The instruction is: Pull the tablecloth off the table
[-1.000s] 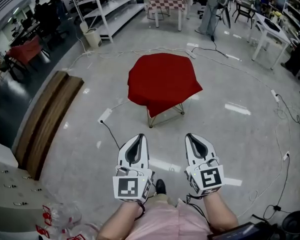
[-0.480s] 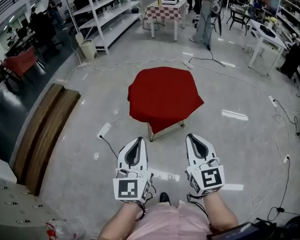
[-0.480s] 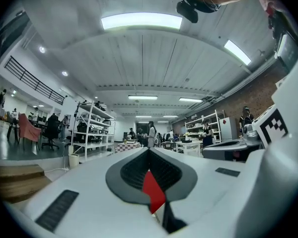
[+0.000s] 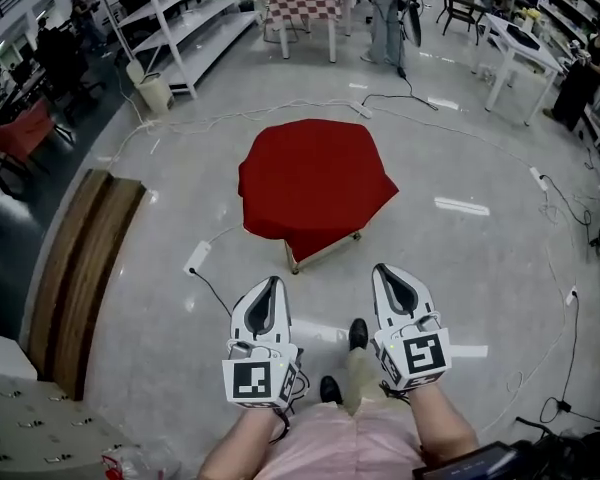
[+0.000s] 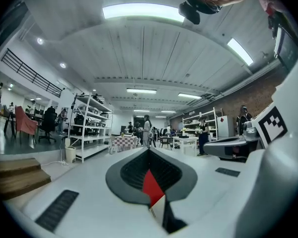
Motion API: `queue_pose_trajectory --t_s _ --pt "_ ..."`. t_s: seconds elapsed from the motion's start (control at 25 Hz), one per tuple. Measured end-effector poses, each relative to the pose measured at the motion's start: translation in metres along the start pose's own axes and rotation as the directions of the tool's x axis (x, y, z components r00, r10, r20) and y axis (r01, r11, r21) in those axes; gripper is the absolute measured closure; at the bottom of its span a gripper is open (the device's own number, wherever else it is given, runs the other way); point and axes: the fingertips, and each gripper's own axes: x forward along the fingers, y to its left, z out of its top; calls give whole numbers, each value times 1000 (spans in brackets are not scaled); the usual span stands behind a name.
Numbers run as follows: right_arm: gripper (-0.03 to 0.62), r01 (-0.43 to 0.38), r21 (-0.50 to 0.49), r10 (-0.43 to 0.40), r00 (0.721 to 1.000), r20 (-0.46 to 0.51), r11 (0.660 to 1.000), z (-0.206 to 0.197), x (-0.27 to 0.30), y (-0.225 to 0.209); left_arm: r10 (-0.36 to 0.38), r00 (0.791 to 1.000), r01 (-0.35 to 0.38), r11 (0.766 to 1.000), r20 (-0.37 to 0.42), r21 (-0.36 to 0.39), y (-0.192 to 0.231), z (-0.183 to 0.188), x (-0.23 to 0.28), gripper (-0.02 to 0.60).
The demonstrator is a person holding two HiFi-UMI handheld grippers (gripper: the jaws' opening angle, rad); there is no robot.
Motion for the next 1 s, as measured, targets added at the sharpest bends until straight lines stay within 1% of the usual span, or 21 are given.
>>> queue_pose_trajectory --t_s 0.24,0.36,0.52,0.72,1.0 --pt "576 -21 19 21 1000 -21 1000 -15 42 -21 20 1000 -20 1000 -8 19 11 -6 38 560" --pt "576 -41 21 42 999 -20 999 -15 66 -37 34 999 -34 999 -6 29 18 -5 63 560" --pt "576 -53 30 53 998 -21 998 -13 96 -63 51 998 -50 998 -26 39 21 -7 98 560" --pt "576 -51 59 52 998 -16 997 -11 129 -101 65 997 -62 996 -47 66 19 -4 144 560" --pt "576 -61 81 60 998 8 995 -4 161 -145 79 996 -73 992 -51 104 9 7 194 560"
